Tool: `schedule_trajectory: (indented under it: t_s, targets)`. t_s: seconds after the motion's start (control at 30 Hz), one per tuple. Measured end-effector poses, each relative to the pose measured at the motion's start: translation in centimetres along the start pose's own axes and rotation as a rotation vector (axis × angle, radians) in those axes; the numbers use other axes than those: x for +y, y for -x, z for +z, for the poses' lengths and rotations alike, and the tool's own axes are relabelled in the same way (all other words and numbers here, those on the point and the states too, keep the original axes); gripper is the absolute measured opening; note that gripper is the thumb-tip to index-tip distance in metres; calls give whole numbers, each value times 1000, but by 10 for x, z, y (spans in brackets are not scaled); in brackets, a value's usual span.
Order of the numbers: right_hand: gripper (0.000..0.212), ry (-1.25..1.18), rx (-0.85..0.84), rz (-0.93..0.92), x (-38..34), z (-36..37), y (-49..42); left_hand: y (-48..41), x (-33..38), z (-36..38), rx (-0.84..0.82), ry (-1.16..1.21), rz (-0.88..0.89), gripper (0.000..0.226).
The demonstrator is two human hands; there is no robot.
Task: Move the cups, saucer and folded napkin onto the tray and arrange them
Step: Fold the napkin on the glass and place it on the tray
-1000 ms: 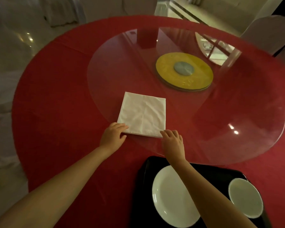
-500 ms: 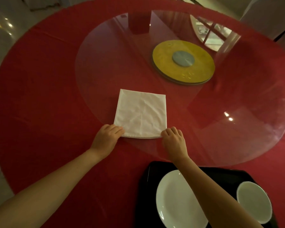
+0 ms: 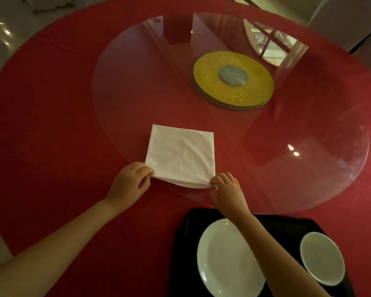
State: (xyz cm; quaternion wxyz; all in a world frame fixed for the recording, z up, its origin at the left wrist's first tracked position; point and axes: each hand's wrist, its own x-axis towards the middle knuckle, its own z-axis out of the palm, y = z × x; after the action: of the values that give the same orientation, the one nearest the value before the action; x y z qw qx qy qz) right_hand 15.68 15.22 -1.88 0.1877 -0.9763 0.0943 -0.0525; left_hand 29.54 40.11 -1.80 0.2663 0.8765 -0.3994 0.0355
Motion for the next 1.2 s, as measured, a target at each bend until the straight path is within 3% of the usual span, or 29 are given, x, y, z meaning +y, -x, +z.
schedule_trajectory:
  t_s: [0.1, 0.2, 0.27, 0.4, 0.5, 0.7, 0.9, 1.2]
  targets:
    - [11, -23, -23, -33, 10, -3, 9, -14, 10, -7, 25, 229, -76, 12]
    - [27, -9, -81, -63, 16, -2, 15, -25, 17, -13, 22, 443, -160, 15]
    - [26, -30, -46, -53, 14, -1, 15, -28, 20, -16, 16, 568, -241, 21]
    - [6, -355, 71, 93, 7, -10, 4, -29, 19, -17, 95, 683, -352, 28]
    - [8, -637, 42, 246, 3, -14, -7, -24, 13, -15, 180, 729, -447, 22]
    - [27, -640, 125, 270, -10, -4, -34, -20, 4, 0, 275, 677, -541, 17]
    - [21, -597, 217, 358, -15, 14, -66, -52, -7, 12, 398, 436, -386, 19]
    - [20, -358, 226, 560, -13, 35, -97, -84, -23, 41, 280, 251, -538, 21]
